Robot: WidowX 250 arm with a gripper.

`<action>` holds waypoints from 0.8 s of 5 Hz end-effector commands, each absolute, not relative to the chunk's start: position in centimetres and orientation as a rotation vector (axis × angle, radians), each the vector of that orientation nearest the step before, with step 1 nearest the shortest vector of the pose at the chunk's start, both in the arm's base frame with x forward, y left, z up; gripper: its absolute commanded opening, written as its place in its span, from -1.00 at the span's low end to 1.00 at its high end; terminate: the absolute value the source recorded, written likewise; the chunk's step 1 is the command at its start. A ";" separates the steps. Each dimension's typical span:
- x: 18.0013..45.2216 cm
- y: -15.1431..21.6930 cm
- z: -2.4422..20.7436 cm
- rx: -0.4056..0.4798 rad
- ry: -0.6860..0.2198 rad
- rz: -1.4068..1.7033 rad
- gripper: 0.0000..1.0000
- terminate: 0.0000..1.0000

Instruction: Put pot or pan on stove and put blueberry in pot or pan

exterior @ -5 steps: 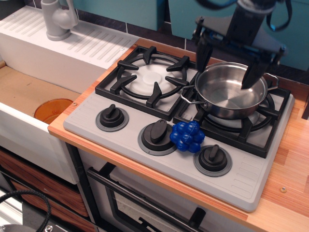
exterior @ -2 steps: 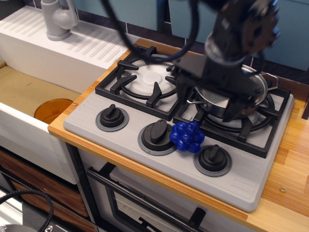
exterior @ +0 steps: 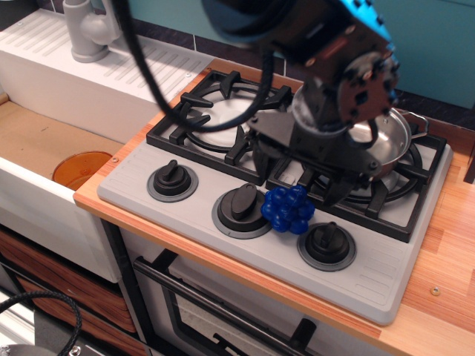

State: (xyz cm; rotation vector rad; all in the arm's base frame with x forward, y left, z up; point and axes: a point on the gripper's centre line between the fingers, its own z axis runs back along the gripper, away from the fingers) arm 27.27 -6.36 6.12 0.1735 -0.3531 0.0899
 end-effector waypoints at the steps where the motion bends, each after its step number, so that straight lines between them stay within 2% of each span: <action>1: 27.6 -6.8 6.0 0.145 -0.438 0.101 1.00 -1.00; 4: 27.9 -6.9 3.7 0.133 -0.478 0.108 1.00 -1.00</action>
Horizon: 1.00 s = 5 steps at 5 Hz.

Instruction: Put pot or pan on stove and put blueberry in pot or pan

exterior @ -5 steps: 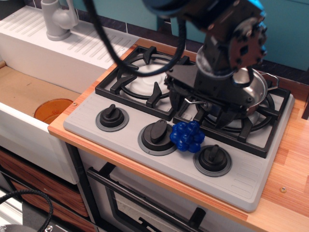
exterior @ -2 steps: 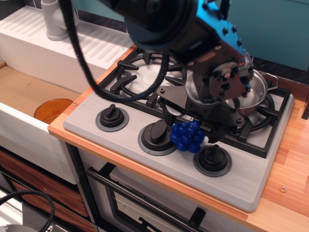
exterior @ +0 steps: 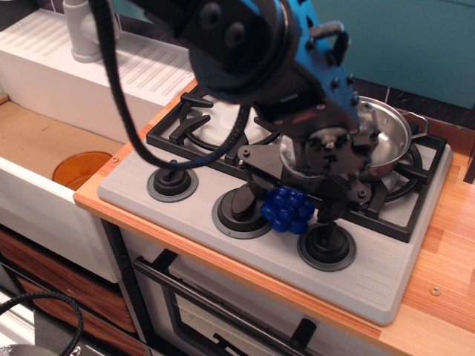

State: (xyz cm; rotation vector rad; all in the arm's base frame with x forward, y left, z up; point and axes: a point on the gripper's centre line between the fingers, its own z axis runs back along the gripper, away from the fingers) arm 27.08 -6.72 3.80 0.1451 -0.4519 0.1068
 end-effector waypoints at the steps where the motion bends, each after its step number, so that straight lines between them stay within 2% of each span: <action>1: 28.2 -7.1 3.6 0.132 -0.473 0.122 -1.00 -1.00; 3: 28.0 -7.6 5.3 0.132 -0.428 0.144 -1.00 -1.00; 5: 27.7 -8.1 9.6 0.163 -0.359 0.159 -1.00 -1.00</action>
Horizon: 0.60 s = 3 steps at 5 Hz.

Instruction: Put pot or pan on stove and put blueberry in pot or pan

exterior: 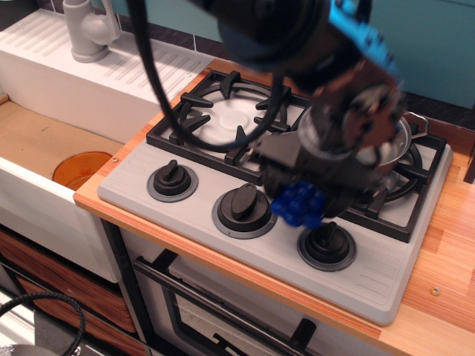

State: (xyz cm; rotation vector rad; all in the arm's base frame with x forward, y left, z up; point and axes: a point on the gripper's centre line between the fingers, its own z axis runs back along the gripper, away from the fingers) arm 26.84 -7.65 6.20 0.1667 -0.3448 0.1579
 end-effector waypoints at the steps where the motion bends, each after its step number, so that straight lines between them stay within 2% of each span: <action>1: 28.1 -8.2 11.9 0.173 -0.330 0.162 -1.00 -1.00; 2: 29.4 -8.5 12.9 0.170 -0.331 0.175 -1.00 -1.00; 3: 31.3 -8.4 12.7 0.173 -0.345 0.183 -1.00 -1.00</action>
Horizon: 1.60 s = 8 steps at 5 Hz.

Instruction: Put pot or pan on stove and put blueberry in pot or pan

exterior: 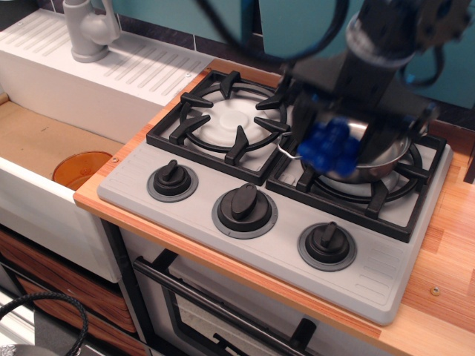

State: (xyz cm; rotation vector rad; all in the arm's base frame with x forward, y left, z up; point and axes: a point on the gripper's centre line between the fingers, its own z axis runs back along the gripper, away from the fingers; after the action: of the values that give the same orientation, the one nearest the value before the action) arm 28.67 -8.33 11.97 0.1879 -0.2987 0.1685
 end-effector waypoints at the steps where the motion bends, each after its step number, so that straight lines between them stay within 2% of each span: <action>1: 33.5 -8.3 12.3 0.174 -0.357 0.192 -1.00 -1.00; 3: 35.8 -8.0 10.5 0.157 -0.392 0.185 -1.00 -1.00; 4: 36.3 -8.3 9.4 0.148 -0.415 0.173 1.00 -1.00; 7: 34.3 -8.5 12.2 0.146 -0.351 0.168 1.00 -1.00; 8: 34.2 -7.5 13.0 0.136 -0.336 0.145 1.00 -1.00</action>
State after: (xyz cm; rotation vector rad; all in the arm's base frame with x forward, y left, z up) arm 33.16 -7.42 10.22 0.1606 -0.2571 0.1295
